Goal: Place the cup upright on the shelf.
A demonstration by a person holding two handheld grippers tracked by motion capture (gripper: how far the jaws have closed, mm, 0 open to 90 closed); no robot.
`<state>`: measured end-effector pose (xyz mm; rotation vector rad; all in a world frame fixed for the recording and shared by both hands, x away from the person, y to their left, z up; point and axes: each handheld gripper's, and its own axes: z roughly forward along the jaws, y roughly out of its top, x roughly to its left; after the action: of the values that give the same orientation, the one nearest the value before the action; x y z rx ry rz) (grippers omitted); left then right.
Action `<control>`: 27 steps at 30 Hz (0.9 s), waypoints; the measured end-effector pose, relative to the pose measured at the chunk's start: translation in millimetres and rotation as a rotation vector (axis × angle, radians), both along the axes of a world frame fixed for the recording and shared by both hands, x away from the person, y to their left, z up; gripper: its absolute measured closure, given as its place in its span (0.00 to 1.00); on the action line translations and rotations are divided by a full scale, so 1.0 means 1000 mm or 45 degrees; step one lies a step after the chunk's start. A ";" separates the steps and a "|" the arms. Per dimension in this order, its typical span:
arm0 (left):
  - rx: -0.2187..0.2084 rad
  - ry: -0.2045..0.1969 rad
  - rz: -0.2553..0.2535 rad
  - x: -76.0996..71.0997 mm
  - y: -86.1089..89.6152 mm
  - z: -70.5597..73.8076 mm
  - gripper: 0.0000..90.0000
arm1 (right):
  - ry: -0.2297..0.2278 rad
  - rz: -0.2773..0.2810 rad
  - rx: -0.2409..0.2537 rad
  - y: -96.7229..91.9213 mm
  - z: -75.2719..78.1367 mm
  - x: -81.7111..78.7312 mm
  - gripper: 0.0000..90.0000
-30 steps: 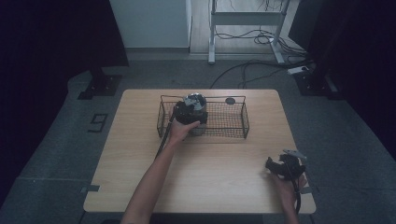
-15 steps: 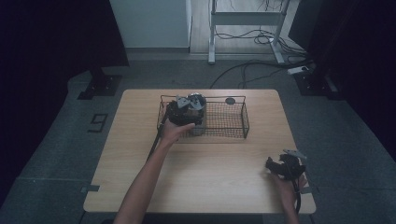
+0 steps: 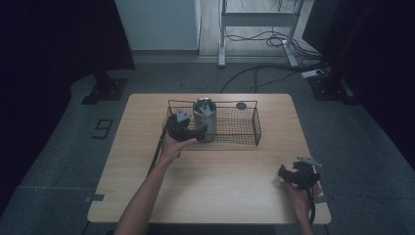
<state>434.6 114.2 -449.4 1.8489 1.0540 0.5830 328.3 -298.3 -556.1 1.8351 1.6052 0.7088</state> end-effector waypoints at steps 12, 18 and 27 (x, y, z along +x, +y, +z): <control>-0.041 -0.021 -0.066 -0.043 0.015 0.006 0.03 | 0.002 -0.001 0.000 0.000 0.000 0.000 0.10; -0.067 -0.025 -0.041 -0.063 0.032 -0.003 0.06 | 0.001 -0.001 0.000 0.000 0.000 0.000 0.10; -0.048 0.038 -0.060 -0.094 0.054 -0.022 0.06 | -0.001 0.000 -0.002 0.001 0.000 0.000 0.10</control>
<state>340.7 168.0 -471.3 1.8496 1.0311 0.5063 327.8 -297.5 -555.8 1.8337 1.6046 0.7075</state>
